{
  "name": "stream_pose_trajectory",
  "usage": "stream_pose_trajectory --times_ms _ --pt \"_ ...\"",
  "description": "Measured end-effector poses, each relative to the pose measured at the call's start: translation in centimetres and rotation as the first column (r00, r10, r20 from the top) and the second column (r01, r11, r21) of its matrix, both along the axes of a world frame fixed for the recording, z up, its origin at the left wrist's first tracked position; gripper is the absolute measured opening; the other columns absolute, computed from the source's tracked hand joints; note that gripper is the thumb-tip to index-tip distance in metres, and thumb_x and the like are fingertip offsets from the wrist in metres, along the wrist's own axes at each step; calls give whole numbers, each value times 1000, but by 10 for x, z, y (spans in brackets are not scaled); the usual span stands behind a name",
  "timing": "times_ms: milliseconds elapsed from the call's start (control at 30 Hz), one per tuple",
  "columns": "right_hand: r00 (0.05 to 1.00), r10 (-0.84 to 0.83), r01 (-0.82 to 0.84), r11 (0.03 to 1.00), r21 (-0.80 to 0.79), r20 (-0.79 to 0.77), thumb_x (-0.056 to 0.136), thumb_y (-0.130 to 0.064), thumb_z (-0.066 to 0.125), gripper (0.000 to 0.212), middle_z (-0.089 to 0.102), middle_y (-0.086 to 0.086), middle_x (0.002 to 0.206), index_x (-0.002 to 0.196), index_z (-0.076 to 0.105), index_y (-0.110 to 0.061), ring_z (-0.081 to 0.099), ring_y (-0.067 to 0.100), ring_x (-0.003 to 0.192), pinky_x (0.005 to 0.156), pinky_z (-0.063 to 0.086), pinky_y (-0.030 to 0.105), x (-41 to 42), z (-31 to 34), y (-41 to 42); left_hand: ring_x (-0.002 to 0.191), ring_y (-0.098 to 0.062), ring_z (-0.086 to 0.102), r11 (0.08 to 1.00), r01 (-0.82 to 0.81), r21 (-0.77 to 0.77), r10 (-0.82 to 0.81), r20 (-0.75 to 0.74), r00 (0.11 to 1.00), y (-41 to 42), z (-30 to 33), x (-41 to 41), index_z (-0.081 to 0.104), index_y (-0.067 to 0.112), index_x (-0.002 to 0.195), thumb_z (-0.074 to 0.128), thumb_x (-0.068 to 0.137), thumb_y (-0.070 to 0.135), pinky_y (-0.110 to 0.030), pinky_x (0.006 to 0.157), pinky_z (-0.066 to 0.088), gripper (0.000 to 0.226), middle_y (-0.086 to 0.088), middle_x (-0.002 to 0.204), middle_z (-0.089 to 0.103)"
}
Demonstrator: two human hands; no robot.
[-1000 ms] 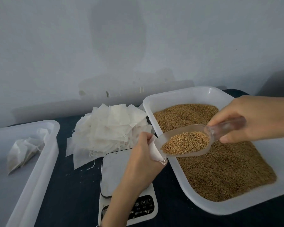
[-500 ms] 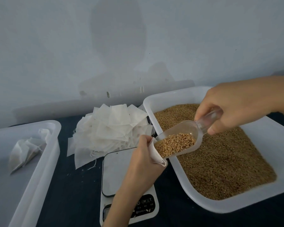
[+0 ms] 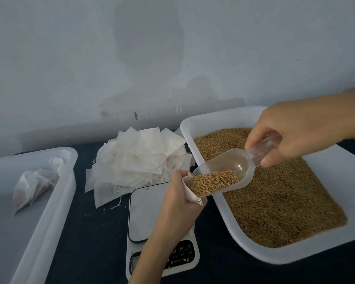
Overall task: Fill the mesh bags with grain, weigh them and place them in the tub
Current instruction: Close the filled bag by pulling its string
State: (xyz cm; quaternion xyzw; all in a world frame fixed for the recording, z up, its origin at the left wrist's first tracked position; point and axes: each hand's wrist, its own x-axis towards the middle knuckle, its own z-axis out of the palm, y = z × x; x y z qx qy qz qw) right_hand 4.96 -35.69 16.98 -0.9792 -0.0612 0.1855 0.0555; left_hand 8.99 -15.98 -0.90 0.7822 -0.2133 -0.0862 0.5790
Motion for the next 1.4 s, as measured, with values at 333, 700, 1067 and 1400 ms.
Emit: stream_pose_trajectory --times_ms 333,700,1067,1400 --pt "999 -30 36 981 189 -35 79 -39 69 19 64 -39 94 96 70 -47 59 -17 91 91 47 25 -6 -18 -17 53 2 46 993 -34 -111 24 -94 995 6 4 -1 47 15 101 61 81 -2 -14 48 39 30 4 74 53" --pt "917 -398 232 592 772 30 58 -61 61 39 68 0 75 94 69 -48 60 4 61 71 43 28 -21 -103 2 57 1 49 918 -258 -300 272 2 962 59 17 32 52 26 89 64 69 16 -14 53 44 25 16 65 54" --pt "673 -704 367 583 725 226 90 -28 60 11 67 -6 77 91 63 -38 63 14 72 57 39 25 -27 -144 29 74 3 58 965 -235 -117 248 102 963 75 -21 44 47 26 119 67 84 7 -11 62 47 44 -4 100 59" --pt "629 -740 457 601 656 239 90 -26 61 23 59 -20 88 113 63 -28 53 -1 80 59 31 19 -29 -149 31 93 14 51 981 -173 -89 184 143 972 64 -16 37 38 29 128 77 77 15 -1 74 39 65 11 105 52"
